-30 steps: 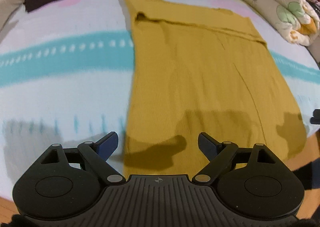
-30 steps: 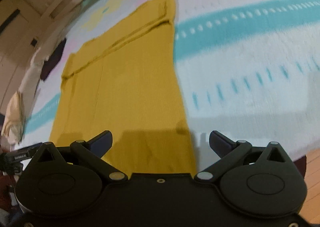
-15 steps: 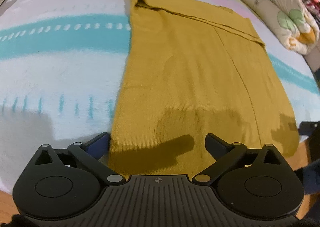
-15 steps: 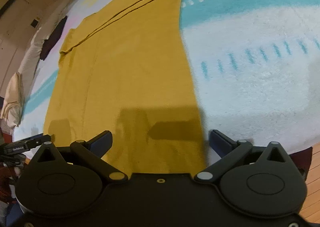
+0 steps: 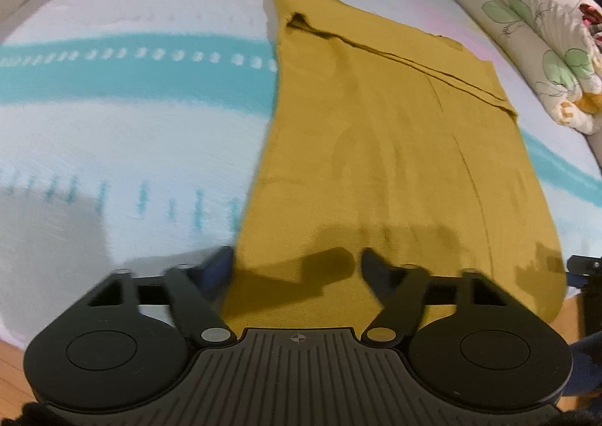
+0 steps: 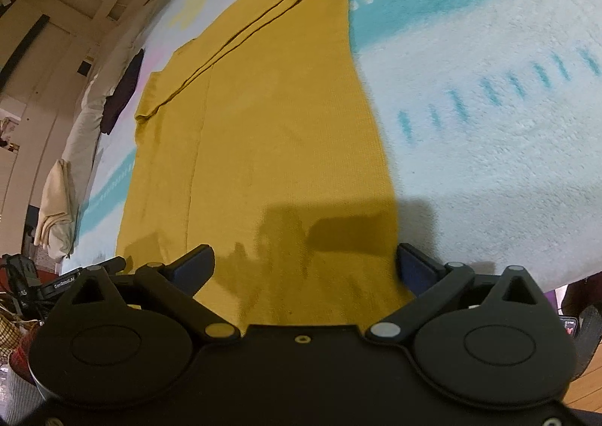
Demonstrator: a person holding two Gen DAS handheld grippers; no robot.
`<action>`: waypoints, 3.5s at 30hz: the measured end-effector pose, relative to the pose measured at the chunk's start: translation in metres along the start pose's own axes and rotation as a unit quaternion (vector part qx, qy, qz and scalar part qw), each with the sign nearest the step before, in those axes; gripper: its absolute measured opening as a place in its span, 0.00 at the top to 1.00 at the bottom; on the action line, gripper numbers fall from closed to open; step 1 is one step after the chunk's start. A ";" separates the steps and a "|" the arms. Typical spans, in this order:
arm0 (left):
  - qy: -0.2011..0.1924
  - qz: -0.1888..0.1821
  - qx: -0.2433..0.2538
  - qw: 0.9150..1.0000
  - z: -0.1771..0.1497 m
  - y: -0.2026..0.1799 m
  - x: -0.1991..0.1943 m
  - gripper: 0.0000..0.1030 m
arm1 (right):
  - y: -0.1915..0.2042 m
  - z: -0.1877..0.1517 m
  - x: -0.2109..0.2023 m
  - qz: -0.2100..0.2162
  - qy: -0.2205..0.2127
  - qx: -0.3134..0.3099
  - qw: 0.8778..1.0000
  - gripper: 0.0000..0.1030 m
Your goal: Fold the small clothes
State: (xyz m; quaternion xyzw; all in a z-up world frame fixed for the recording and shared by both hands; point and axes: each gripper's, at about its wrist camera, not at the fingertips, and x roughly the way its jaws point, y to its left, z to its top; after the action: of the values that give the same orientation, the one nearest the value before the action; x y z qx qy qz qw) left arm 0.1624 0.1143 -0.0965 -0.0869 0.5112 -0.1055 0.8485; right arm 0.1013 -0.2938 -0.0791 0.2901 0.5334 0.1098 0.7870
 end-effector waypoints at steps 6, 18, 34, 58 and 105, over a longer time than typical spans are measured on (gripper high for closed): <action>-0.010 0.005 -0.021 1.000 0.002 0.010 -0.004 0.82 | -0.003 0.001 0.000 -0.001 0.008 0.004 1.000 0.42; -0.076 -0.041 -0.055 0.995 0.013 0.007 -0.024 0.94 | 0.002 0.008 -0.026 0.064 -0.057 0.007 0.996 0.86; -0.149 -0.057 -0.069 0.985 0.126 -0.012 -0.038 0.94 | 0.028 0.092 -0.052 0.100 -0.177 0.016 0.979 0.86; -0.113 0.003 -0.101 0.988 0.240 0.007 0.093 0.93 | 0.009 0.251 0.063 -0.013 -0.116 0.003 0.993 0.81; -0.082 -0.093 -0.052 0.991 0.225 -0.001 0.077 0.80 | 0.002 0.238 0.042 0.081 -0.104 0.028 0.991 0.81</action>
State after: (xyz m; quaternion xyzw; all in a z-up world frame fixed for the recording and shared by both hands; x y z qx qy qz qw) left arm 0.3968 0.1017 -0.0571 -0.1864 0.4346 -0.1501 0.8683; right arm 0.3336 -0.3528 -0.0476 0.3641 0.4262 0.1272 0.8183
